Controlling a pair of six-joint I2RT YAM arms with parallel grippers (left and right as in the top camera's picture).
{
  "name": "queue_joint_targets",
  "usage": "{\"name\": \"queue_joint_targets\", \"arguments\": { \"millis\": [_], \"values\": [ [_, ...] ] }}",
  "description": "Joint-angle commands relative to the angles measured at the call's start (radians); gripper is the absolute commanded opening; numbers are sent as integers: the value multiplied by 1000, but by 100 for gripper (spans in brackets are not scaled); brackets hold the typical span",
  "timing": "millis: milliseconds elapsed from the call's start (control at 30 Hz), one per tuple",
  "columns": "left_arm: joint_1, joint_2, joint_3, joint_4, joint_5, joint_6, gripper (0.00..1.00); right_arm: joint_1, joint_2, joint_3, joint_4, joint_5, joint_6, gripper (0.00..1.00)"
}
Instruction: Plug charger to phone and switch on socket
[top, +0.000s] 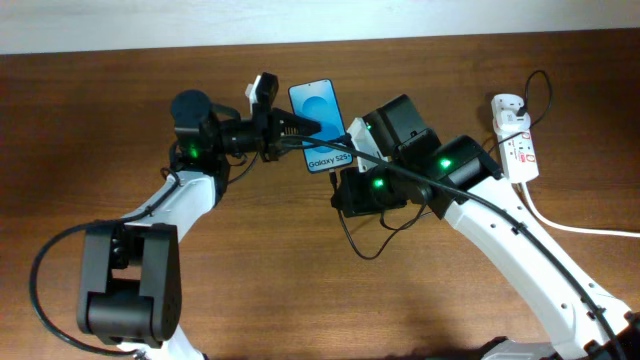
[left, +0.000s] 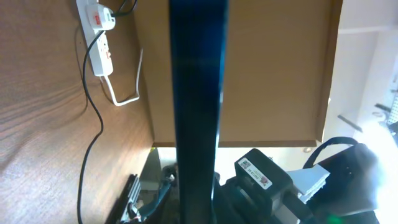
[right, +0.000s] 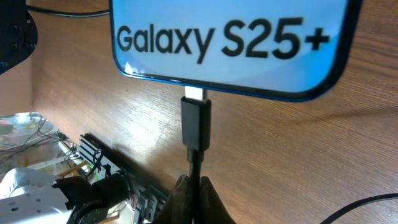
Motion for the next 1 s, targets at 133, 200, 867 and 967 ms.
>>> {"name": "queue_joint_targets", "arguments": {
  "millis": [133, 200, 867, 967],
  "values": [
    [-26, -5, 21, 10, 113, 84, 0, 5, 9, 0, 97, 21, 5, 4],
    [-26, -5, 21, 10, 127, 89, 0, 5, 9, 0, 94, 60, 5, 4],
    [22, -5, 21, 9, 35, 189, 0, 82, -121, 47, -83, 340, 1, 67],
    [108, -5, 21, 1, 0, 218, 0, 142, -92, 3, -72, 462, 2, 80]
  ]
}}
